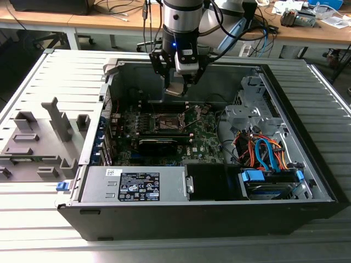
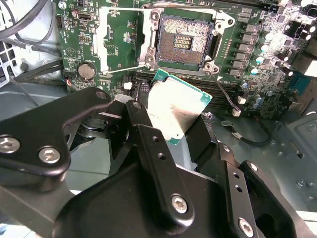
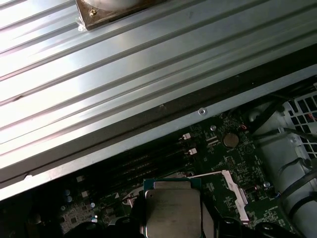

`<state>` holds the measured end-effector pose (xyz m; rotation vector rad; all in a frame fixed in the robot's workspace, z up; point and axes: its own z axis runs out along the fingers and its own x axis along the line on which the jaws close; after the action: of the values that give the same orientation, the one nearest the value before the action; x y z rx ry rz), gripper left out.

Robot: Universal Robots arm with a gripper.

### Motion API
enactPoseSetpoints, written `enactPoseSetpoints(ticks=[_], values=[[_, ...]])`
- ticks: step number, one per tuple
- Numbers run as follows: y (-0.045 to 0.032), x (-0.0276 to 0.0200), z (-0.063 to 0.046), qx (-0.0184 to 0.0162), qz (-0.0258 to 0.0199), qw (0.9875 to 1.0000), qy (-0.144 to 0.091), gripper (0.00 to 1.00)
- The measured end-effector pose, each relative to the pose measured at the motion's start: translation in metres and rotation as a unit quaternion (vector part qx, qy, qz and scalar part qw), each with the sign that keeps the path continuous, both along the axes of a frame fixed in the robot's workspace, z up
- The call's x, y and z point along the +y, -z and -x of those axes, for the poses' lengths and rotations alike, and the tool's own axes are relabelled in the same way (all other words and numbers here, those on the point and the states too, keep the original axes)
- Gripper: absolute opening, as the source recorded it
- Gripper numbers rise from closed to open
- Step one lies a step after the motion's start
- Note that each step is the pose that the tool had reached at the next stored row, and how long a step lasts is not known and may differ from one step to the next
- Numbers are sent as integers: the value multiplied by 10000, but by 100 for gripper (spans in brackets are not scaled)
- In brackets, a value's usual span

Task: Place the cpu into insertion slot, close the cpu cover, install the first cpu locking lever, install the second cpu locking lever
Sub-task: 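Place the cpu into insertion slot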

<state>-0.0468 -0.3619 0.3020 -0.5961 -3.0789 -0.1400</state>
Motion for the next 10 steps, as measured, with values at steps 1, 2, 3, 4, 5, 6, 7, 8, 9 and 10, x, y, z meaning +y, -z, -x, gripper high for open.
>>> enactPoseSetpoints(ticks=[1, 2, 3, 4, 5, 6, 7, 8, 9, 10], values=[[0, 0, 0, 0, 0, 10000, 4, 54], [0, 0, 0, 0, 0, 10000, 9, 54], [0, 0, 0, 0, 0, 10000, 13, 54], [0, 0, 0, 0, 0, 10000, 19, 54], [0, 0, 0, 0, 0, 10000, 27, 54], [0, 0, 0, 0, 0, 10000, 31, 54], [0, 0, 0, 0, 0, 10000, 35, 54], [0, 0, 0, 0, 0, 10000, 43, 54], [0, 0, 0, 0, 0, 10000, 50, 54], [0, 0, 0, 0, 0, 10000, 56, 54]])
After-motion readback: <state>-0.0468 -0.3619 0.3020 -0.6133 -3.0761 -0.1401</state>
